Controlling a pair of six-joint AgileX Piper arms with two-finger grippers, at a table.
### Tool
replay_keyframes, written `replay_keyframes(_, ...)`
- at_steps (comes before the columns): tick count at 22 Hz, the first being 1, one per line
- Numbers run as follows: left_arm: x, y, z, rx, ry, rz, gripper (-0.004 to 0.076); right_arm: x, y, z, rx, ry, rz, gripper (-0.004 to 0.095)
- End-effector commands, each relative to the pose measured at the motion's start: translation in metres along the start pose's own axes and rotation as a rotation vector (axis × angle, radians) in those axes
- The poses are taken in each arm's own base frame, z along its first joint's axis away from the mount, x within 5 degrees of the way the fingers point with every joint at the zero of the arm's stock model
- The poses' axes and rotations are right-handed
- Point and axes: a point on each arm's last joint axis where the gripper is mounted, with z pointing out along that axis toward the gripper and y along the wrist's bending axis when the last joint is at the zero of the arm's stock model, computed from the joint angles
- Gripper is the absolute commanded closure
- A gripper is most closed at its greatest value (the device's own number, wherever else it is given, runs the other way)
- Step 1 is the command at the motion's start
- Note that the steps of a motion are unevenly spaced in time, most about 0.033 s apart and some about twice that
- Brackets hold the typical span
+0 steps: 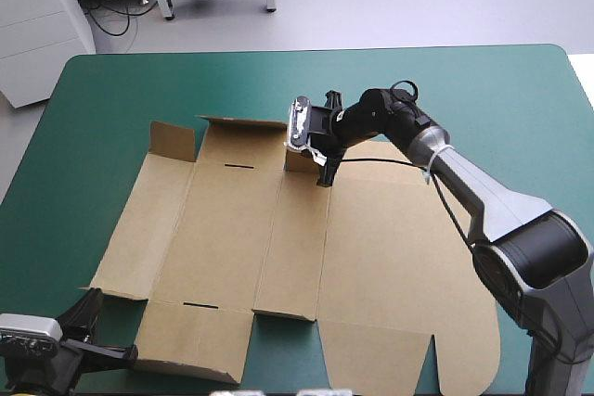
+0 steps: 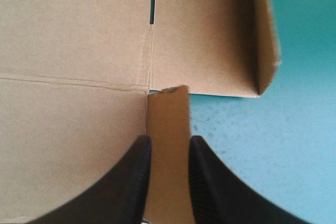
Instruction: Fold the box
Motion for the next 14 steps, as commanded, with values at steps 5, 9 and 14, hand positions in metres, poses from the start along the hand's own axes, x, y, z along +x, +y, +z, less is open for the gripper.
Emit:
replay_keyframes(5,-0.012,0.000,-0.006,-0.001,-0.113,-0.006,0.0756,-0.030,-0.013,-0.047,0.143,-0.146,0.037,0.0307)
replay_keyframes(9,-0.012,0.000,-0.005,-0.002,-0.121,-0.004,0.0756,-0.037,-0.017,-0.080,0.220,-0.194,0.451,0.0657)
replay_keyframes(14,-0.012,0.000,-0.005,-0.002,-0.123,-0.007,0.0756,-0.034,-0.019,-0.111,0.325,-0.167,0.715,0.0910)
